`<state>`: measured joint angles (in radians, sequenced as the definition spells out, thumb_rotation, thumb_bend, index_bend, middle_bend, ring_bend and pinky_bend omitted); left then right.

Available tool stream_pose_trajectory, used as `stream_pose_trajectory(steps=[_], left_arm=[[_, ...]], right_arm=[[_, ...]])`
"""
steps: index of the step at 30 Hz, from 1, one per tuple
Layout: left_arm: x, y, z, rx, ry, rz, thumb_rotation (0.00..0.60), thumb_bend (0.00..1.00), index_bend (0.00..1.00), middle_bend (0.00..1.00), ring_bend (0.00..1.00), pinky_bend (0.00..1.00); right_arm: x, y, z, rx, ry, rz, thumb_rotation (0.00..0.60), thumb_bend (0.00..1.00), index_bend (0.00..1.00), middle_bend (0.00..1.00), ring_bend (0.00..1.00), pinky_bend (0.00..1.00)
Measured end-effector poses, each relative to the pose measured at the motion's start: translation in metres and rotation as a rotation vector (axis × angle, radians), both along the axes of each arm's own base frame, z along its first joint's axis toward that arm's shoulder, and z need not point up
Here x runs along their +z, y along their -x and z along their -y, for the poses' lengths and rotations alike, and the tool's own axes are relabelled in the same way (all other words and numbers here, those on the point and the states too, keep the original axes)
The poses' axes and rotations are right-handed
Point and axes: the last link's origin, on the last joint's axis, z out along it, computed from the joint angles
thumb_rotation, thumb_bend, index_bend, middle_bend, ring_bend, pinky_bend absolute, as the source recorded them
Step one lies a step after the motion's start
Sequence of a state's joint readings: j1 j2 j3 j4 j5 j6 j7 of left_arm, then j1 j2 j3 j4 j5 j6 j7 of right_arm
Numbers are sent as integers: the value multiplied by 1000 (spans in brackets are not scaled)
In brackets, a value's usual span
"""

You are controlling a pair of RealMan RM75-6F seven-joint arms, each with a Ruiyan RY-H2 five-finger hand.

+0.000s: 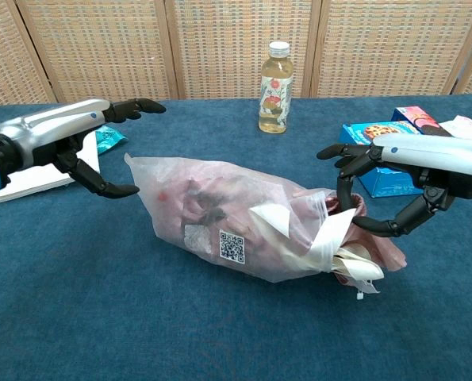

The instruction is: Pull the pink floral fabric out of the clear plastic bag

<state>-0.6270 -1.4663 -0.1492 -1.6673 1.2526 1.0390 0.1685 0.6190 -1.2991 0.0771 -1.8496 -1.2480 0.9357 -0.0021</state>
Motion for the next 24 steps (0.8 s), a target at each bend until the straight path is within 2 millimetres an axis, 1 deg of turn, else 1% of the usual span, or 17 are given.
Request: stream_pose_trajectory(steps=[5,10,13,16,18,21,24], left_arm=[[24,2,3,-10,17,-83,600,289,0,0,0,0],[28,0,3,-14,18,-169,600,288,8,0,0,0],[25,-2,1,-8,21,-202,600,288,72,0,0,0],[17,-6,-2,3,40,-201,600,293,174,0,0,0],[11,-8,-4,2,45,-198,600,302,217,0,0,0],[2,-11,-8,-2,46,-190,600,305,257,0,0,0],[-4,-15,-11,-10,39,-182,600,305,277,0,0,0]], right_arm=[[0,0,0,3,3,-6,600,873,693,0,0,0],[-1,0,0,3,5,-8,600,872,693,0,0,0],[-2,-1,0,6,5,-12,600,872,693,0,0,0],[-3,0,-1,10,5,-20,600,873,693,0,0,0],[-3,0,-1,10,6,-22,600,873,693,0,0,0],[-3,1,-1,9,6,-25,600,873,693,0,0,0],[-3,1,-1,9,7,-27,600,872,694,0,0,0]])
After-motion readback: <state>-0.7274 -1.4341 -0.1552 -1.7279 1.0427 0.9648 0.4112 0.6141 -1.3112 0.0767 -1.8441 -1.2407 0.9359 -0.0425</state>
